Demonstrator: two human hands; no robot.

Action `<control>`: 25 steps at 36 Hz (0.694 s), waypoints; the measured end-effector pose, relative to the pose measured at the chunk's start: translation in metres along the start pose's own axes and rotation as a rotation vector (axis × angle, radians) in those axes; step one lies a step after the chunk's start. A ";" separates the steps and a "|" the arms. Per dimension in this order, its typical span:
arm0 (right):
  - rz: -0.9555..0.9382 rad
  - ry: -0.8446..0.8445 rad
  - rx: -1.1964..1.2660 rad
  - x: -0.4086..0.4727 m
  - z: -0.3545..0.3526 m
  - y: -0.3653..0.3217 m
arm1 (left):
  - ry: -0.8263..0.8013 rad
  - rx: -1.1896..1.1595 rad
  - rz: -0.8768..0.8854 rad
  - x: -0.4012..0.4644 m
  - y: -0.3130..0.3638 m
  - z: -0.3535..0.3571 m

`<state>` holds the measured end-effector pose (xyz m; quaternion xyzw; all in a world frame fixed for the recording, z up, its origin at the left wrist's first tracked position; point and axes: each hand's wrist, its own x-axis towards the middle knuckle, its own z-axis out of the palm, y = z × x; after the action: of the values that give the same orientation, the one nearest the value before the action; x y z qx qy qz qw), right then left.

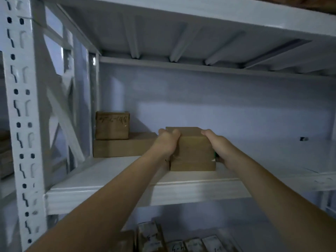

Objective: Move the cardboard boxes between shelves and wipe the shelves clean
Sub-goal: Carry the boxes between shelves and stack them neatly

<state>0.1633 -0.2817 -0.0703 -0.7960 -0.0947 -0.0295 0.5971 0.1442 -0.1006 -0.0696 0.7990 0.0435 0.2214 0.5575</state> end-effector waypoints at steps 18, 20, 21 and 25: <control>-0.026 -0.051 -0.098 0.080 0.027 -0.013 | 0.019 0.682 0.154 0.070 -0.003 -0.019; -0.023 -0.060 -0.124 0.085 0.029 -0.013 | 0.034 0.678 0.147 0.078 -0.006 -0.019; -0.025 -0.066 -0.133 0.089 0.029 -0.012 | 0.036 0.670 0.146 0.081 -0.008 -0.019; -0.027 -0.094 -0.103 0.093 0.030 -0.011 | 0.044 0.624 0.134 0.084 -0.012 -0.018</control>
<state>0.2506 -0.2390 -0.0539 -0.8249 -0.1315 -0.0051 0.5498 0.2142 -0.0534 -0.0499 0.9274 0.0686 0.2512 0.2687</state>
